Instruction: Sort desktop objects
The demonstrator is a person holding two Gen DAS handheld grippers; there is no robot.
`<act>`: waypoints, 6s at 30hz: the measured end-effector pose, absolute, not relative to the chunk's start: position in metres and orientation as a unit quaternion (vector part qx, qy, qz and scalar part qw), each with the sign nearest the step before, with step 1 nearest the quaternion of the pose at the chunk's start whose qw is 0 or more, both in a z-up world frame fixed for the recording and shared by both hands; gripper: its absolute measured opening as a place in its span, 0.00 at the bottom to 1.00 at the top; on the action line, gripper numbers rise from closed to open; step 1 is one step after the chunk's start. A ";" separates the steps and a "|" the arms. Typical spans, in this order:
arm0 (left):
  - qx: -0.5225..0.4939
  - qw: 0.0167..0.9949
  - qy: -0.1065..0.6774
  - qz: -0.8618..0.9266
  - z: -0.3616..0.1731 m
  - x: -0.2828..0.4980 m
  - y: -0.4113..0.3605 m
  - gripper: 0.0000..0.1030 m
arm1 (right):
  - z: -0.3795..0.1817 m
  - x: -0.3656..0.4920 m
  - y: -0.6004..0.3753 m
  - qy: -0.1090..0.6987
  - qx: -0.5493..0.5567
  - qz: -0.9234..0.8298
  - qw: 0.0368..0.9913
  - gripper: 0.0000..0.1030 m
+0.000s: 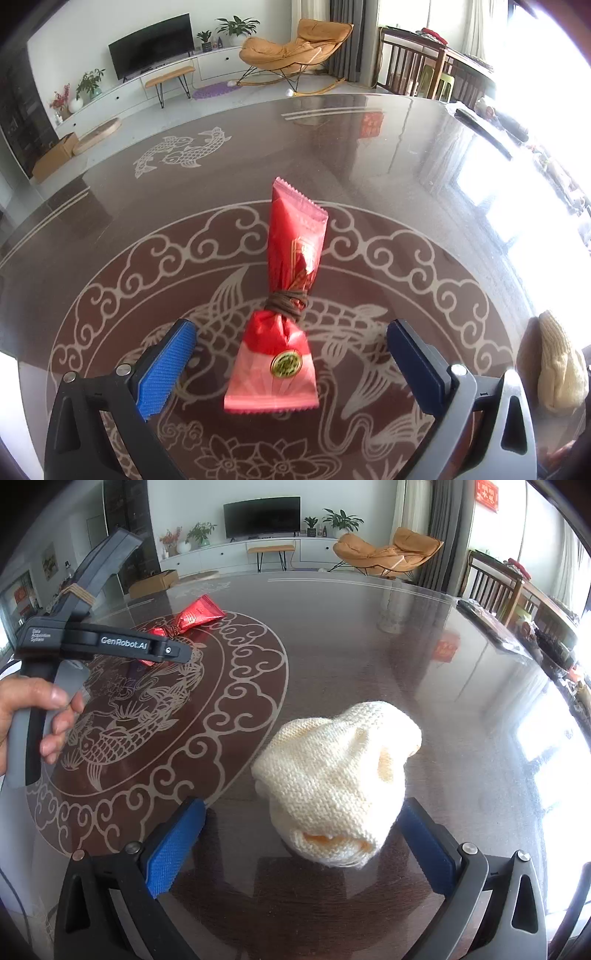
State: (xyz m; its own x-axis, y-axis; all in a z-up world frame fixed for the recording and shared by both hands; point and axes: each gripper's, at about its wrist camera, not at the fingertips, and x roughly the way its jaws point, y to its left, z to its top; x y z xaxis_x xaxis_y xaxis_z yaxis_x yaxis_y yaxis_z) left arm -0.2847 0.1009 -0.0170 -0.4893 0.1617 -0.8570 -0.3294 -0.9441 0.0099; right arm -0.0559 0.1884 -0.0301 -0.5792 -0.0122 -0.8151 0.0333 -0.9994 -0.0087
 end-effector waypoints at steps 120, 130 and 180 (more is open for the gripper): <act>-0.439 0.078 -0.079 0.891 0.059 0.009 -0.079 0.23 | 0.062 -0.017 0.090 0.121 0.549 -0.795 0.226 0.45; -0.365 -0.047 -0.133 0.920 0.145 0.070 -0.238 0.23 | 0.153 0.006 -0.111 0.107 0.427 -0.806 0.395 0.46; -0.338 -0.397 -0.162 0.838 0.114 0.140 -0.295 1.00 | 0.098 0.020 -0.252 0.156 0.440 -0.767 0.440 0.87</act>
State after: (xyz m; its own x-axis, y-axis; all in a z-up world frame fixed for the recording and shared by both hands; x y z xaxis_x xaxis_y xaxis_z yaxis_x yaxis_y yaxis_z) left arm 0.1403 -0.2951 0.1142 -0.4565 -0.5562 -0.6944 0.7749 -0.6320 -0.0032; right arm 0.0198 -0.2516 0.0977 -0.2262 -0.5380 -0.8120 0.8128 -0.5637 0.1470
